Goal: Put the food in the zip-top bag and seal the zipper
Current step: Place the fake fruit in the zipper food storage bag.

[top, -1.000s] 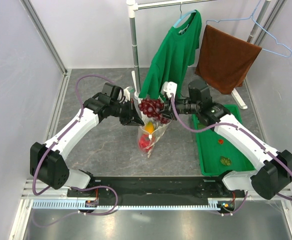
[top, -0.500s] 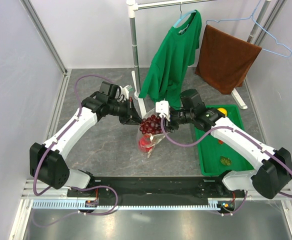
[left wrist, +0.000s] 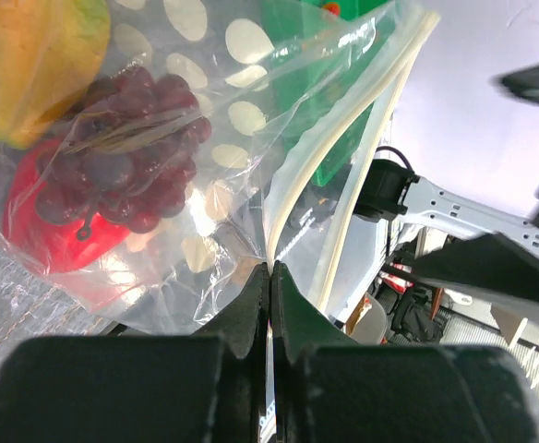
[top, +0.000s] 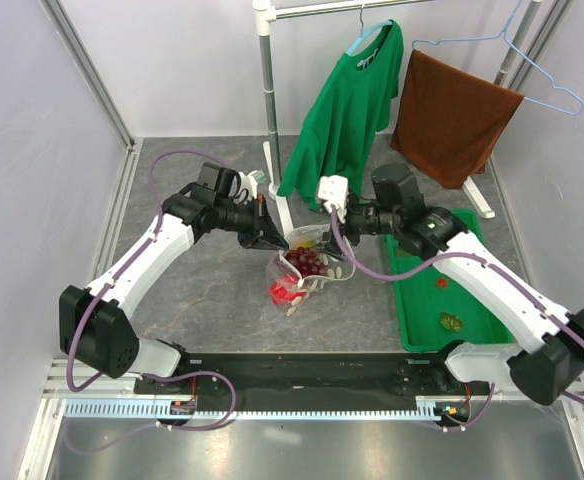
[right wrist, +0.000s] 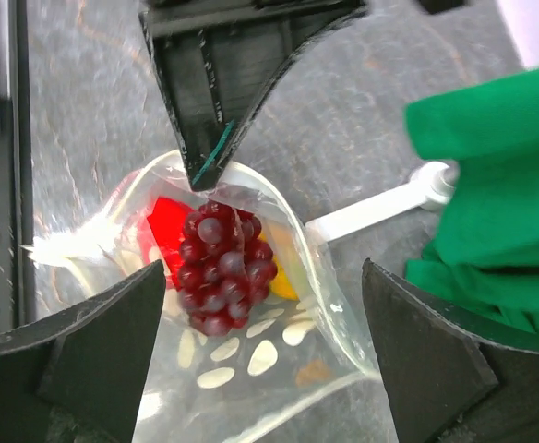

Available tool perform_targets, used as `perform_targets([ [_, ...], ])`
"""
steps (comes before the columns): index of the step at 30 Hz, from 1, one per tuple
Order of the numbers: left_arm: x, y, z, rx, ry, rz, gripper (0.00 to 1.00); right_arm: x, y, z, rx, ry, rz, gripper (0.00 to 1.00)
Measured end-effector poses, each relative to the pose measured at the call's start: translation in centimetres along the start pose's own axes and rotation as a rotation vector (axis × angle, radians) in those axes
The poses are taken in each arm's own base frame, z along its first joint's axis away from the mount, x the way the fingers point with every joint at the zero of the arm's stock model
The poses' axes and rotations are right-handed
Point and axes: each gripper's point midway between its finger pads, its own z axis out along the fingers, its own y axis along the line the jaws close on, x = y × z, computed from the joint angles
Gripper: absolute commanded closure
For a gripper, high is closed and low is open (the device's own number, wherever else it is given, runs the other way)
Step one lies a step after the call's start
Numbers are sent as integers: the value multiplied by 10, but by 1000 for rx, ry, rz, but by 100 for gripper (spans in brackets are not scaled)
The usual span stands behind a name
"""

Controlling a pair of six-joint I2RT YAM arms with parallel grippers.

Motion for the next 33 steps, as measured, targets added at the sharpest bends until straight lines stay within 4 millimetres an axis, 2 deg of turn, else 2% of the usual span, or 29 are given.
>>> perform_targets([
  [5,-2,1,-1,-1,-6,-4,98,-16,-10,-39,121,-46,146,9],
  [8,-2,1,-1,-1,-5,-4,98,-5,-34,-79,259,-53,259,9],
  [11,-2,1,-1,-1,-5,-4,98,31,-56,-117,392,18,378,9],
  [13,-2,1,-1,0,-5,-4,98,67,-67,-134,451,100,451,9],
  [20,-1,0,-1,4,-2,-4,98,205,-86,-187,543,453,669,13],
  [22,-1,0,-1,6,-1,-4,98,239,-87,-197,539,532,756,12],
  [25,-1,0,-1,6,-1,-4,98,279,-90,-207,538,613,865,9],
  [28,-1,-1,-1,9,1,-4,98,306,-88,-214,550,685,929,6],
  [29,-1,-1,-1,10,2,-4,98,310,-88,-214,553,695,939,2],
  [33,0,-1,-1,11,3,-4,98,321,-96,-214,580,722,962,2],
])
